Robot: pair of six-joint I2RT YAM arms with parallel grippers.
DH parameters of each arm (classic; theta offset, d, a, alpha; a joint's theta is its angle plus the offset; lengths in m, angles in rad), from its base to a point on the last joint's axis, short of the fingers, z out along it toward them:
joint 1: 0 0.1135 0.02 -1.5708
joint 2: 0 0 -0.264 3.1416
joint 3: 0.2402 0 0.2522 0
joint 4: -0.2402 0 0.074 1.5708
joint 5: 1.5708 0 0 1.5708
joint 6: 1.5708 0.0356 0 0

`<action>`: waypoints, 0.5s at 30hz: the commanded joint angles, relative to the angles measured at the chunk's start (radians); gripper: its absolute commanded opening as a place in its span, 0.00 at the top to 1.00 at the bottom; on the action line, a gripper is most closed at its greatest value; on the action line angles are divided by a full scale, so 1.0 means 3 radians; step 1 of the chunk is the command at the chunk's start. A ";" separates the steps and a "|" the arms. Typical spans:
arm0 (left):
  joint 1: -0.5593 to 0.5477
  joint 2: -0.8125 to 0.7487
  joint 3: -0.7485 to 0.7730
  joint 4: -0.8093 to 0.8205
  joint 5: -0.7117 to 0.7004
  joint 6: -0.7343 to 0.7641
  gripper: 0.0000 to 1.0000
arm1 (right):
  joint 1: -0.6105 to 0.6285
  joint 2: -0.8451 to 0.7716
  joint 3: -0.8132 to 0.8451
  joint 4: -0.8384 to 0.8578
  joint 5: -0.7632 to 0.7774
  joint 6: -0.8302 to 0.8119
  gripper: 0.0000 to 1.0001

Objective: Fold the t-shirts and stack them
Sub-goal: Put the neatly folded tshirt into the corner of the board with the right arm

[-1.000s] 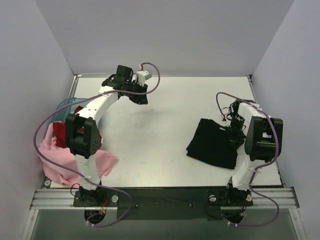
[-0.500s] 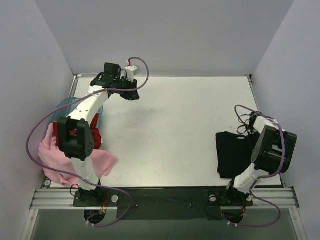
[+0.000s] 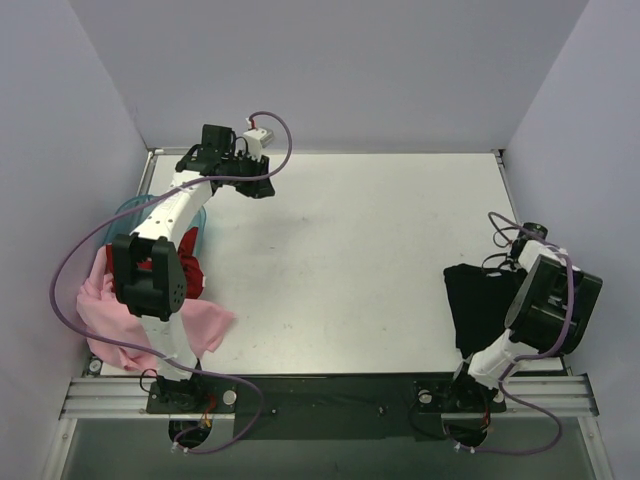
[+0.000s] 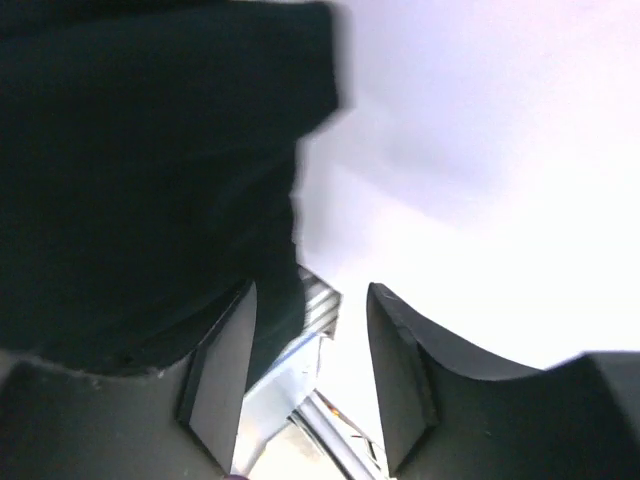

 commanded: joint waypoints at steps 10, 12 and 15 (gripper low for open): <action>0.0029 -0.0044 0.0034 0.0081 0.0103 0.0028 0.66 | -0.0112 -0.0692 0.0494 -0.0267 -0.0200 0.0980 0.95; 0.0029 -0.0069 0.0009 0.0076 0.0098 0.0048 0.66 | -0.0133 -0.0769 0.0479 -0.0344 -0.0618 0.1093 1.00; 0.0034 -0.0105 -0.0032 0.0055 0.0093 0.0063 0.66 | -0.0179 -0.0698 0.0432 -0.0365 -0.0978 0.1084 1.00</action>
